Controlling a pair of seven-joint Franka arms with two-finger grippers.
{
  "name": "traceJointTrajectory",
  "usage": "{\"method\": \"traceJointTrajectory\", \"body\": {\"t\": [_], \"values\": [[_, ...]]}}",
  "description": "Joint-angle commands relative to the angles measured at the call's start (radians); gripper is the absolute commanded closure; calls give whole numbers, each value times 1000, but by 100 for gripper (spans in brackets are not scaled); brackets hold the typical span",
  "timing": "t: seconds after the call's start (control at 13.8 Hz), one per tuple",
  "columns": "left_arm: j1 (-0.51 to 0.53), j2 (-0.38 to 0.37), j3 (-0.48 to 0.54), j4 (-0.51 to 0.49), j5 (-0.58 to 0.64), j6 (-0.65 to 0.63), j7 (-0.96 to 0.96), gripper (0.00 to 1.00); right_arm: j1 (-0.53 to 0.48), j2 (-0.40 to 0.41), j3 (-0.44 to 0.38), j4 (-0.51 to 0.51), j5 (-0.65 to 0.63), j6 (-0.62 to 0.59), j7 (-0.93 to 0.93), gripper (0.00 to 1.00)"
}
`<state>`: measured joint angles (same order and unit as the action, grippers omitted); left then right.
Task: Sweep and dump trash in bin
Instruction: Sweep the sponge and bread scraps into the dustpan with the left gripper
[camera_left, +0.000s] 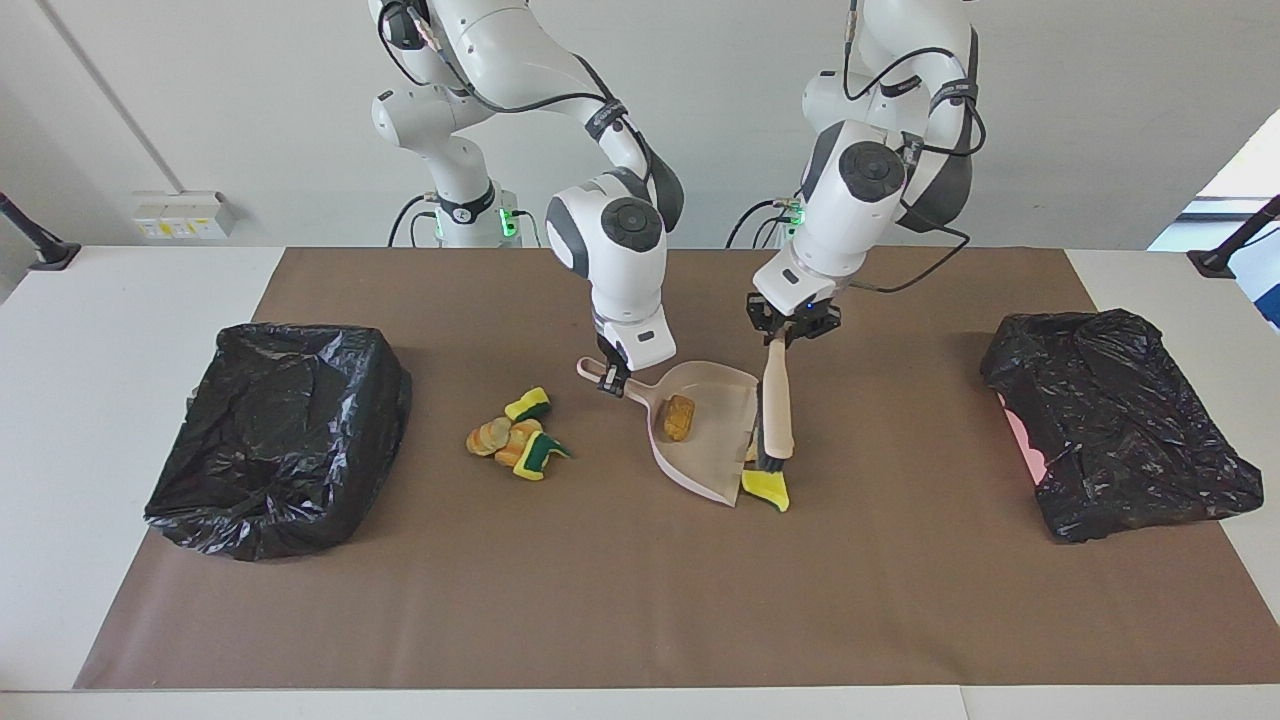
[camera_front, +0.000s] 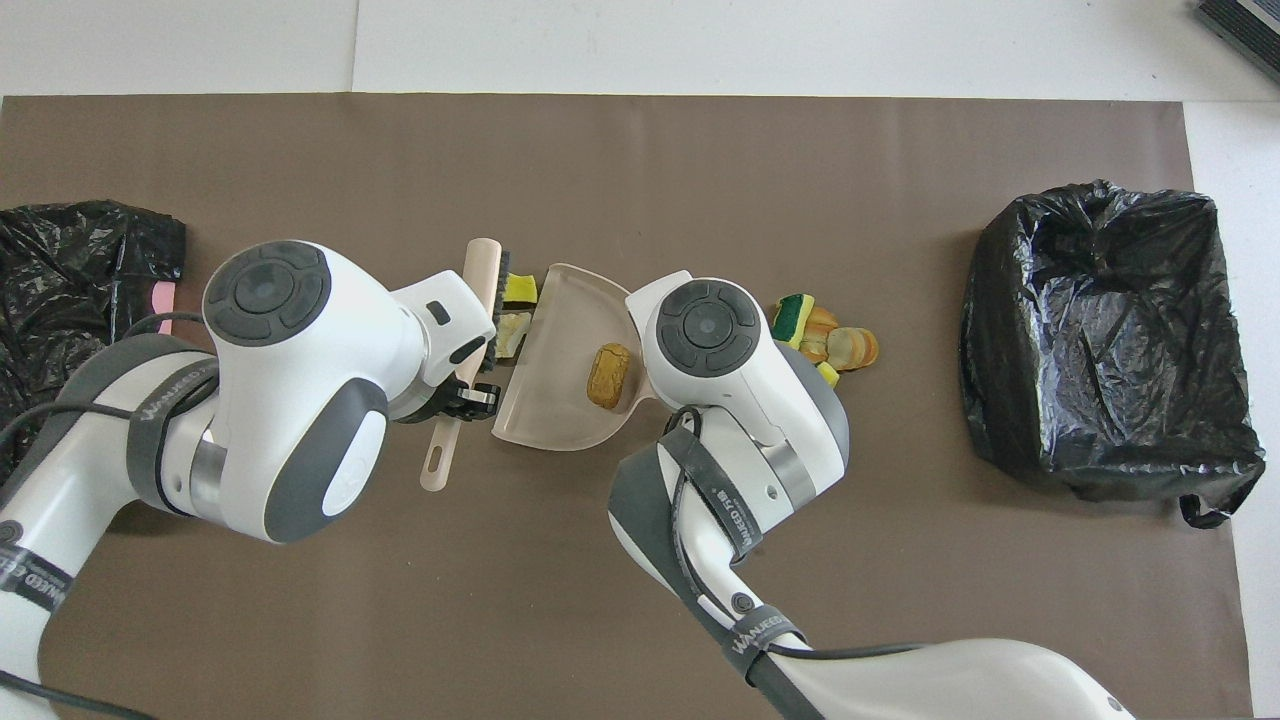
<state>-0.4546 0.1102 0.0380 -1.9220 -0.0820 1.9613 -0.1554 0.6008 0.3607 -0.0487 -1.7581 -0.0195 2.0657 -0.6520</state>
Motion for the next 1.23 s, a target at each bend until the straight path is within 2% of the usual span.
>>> {"method": "traceJointTrajectory", "body": {"t": [0.0, 0.14, 0.29, 0.72, 0.87, 1.16], "values": [[85, 150, -7, 139, 57, -12, 110, 100, 4, 0, 0, -1, 15, -1, 43, 100], [141, 221, -7, 193, 64, 11, 216, 100, 5, 0, 1, -1, 15, 1, 55, 100], [136, 224, -7, 157, 65, 50, 247, 100, 5, 0, 1, -1, 15, 1, 57, 100], [48, 140, -21, -1, 28, 54, 270, 100, 5, 0, 1, -3, 15, -1, 57, 100], [-2, 125, -20, -18, -16, 41, 272, 100, 5, 0, 1, -3, 16, -1, 57, 100], [-38, 124, -17, 3, -71, 8, 255, 100, 5, 0, 1, -3, 15, -1, 57, 100]]}}
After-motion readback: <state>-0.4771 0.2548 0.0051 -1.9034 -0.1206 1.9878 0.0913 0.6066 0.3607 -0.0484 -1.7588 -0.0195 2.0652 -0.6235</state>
